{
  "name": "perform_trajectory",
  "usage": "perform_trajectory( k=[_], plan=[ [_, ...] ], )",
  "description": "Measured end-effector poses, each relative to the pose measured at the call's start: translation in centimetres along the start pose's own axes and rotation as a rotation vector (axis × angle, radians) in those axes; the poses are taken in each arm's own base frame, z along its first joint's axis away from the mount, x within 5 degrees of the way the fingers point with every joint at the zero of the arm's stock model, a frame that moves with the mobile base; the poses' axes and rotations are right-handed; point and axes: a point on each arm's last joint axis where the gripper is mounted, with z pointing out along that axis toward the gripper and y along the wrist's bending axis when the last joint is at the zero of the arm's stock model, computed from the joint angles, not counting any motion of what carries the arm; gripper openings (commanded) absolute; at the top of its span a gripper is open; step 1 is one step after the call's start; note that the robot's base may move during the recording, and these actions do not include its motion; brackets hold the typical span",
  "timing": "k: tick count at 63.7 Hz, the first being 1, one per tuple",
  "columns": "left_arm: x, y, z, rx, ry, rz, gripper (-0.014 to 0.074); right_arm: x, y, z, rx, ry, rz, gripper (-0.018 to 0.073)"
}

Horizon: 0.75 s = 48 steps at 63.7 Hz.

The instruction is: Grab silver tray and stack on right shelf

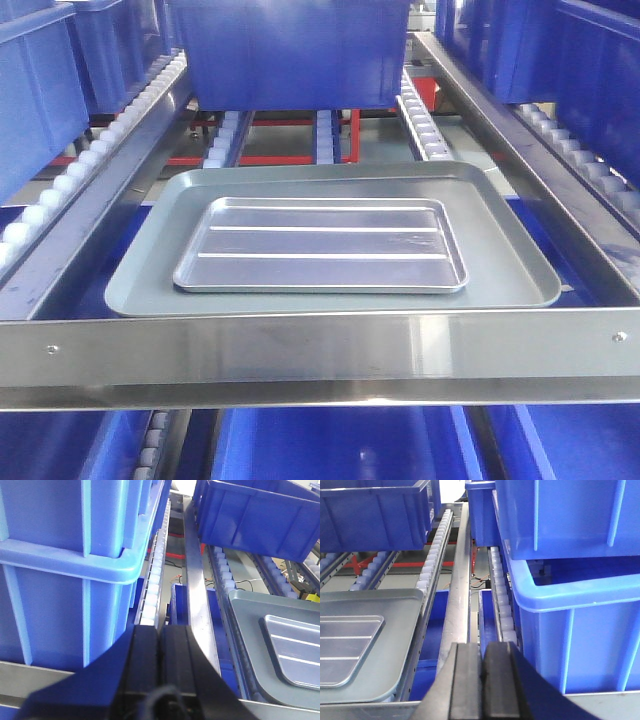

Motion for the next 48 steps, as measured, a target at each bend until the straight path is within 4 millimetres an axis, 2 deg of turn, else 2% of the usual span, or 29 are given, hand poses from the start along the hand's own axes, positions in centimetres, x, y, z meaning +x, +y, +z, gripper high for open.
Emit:
perform_trajectory(
  k=[48],
  plan=[
    [0.0, 0.0, 0.0, 0.0, 0.0, 0.0, -0.0092, -0.01, 0.0, 0.0, 0.0, -0.001, -0.005, 0.0057]
  ],
)
